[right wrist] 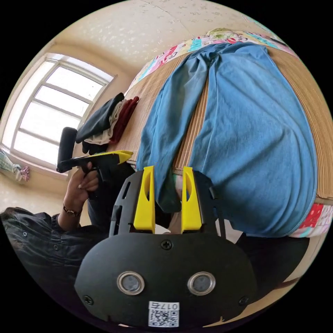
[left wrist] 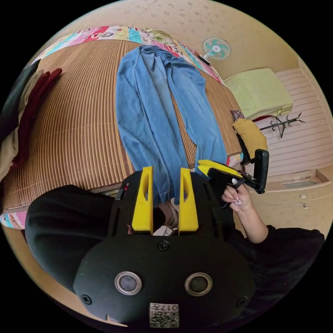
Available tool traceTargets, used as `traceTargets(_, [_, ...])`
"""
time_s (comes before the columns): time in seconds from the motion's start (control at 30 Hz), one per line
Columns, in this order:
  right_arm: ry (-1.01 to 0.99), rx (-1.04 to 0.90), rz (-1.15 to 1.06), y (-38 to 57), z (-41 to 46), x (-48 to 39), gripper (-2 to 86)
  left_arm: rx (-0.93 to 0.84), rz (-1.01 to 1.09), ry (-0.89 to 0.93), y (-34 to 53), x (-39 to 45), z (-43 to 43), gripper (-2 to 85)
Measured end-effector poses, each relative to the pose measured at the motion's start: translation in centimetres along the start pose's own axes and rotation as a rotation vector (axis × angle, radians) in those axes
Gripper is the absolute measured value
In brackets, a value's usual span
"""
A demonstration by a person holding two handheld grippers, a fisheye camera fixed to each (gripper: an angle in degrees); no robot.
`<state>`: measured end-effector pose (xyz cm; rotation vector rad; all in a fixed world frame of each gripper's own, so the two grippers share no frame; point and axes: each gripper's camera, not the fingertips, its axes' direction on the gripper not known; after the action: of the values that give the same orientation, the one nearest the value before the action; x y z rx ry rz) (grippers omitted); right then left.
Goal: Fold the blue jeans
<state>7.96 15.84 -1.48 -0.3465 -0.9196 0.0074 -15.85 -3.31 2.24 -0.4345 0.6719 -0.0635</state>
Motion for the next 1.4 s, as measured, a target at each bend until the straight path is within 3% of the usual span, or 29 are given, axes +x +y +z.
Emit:
traceTargets(0.1, [0.116, 0.011, -0.030, 0.0, -1.8, -0.6, 8.2, -0.145, 0.031, 0.022, -2.5, 0.3, 2.5, 8.1])
traceTargets(0.17, [0.072, -0.016, -0.052, 0.0, -3.4, -0.3, 3.5, -0.151, 0.052, -0.028, -3.1, 0.3, 2.1, 4.1])
traceTargets(0.27, [-0.028, 0.058, -0.029, 1.3, -7.6, 0.8, 1.8, -0.145, 0.035, 0.182, -2.4, -1.6, -1.7, 0.7])
traceTargets(0.33, [-0.046, 0.105, -0.022, 2.3, -10.3, 1.5, 1.8, -0.054, 0.061, 0.478, -0.2, -3.6, -6.7, -0.4])
traceTargets(0.4, [-0.046, 0.122, -0.033, 3.3, -12.4, 2.3, 2.3, 0.013, 0.031, 0.560, 1.7, -5.3, -10.1, -0.8])
traceTargets(0.63, [-0.293, 0.004, -0.014, 1.2, -9.9, 4.0, 11.2, 0.148, -0.052, 0.420, 5.0, -6.7, -16.6, -1.0])
traceTargets(0.77, [-0.187, -0.069, 0.055, -0.6, -8.6, 3.4, 4.9, 0.142, -0.074, 0.409, 5.2, -7.3, -18.0, -1.0])
traceTargets(0.97, [-0.492, 0.076, -0.090, 0.7, -15.0, 2.6, 1.7, 0.159, -0.033, 0.536, 6.6, -8.7, -21.4, -1.0])
traceTargets(1.03, [-0.495, 0.052, -0.087, 0.8, -15.3, 3.2, 1.5, 0.178, -0.091, 0.602, 7.8, -10.9, -22.4, -0.9])
traceTargets(1.23, [-0.351, -0.007, -0.027, 1.4, -14.6, 4.3, 2.1, 0.245, -0.297, 0.266, 10.7, -13.4, -24.5, -0.4])
traceTargets(1.4, [-0.072, 0.199, 0.140, 3.2, -20.5, 8.2, 5.0, 0.338, -0.314, 0.075, 12.1, -11.1, -26.4, 3.8])
